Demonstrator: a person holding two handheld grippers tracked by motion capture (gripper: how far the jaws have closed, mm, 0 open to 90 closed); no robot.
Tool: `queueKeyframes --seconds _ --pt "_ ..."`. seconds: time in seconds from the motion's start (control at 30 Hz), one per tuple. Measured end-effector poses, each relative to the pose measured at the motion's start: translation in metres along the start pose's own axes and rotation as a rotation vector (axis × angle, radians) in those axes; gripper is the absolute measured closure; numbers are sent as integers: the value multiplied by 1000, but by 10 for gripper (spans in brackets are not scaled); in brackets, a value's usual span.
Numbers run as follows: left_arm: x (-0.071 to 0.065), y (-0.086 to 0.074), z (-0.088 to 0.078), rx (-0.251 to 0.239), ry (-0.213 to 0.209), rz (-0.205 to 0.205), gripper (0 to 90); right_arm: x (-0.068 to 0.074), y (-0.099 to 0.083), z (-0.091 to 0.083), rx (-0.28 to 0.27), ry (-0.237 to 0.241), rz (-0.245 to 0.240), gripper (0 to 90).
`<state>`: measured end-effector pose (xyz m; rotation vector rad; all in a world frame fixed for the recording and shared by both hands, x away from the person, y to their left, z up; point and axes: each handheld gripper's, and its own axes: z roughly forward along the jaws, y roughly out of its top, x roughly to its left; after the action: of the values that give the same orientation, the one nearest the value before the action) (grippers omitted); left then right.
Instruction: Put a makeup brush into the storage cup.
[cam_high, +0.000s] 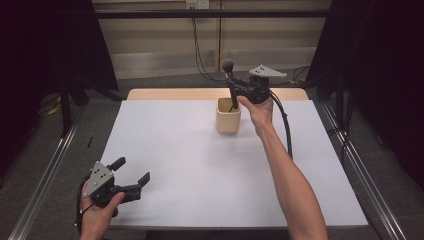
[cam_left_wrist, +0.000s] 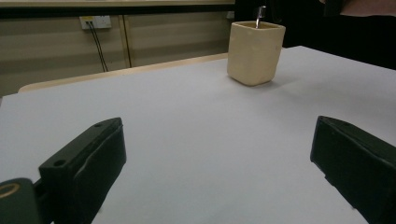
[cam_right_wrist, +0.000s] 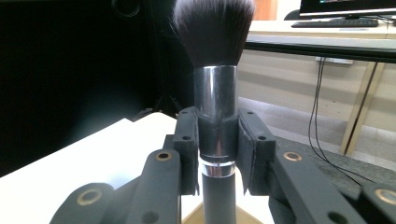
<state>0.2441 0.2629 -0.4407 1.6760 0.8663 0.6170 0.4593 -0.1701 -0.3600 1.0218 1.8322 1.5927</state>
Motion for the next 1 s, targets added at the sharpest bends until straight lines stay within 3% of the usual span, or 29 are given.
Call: queueKeyframes --seconds 0.23,1.0 --pt "1 0 0 1 0 2 35 4 -8 7 22 -1 6 721" --pt "0 0 0 4 1 11 35 -7 -37 9 73 -10 26 721"
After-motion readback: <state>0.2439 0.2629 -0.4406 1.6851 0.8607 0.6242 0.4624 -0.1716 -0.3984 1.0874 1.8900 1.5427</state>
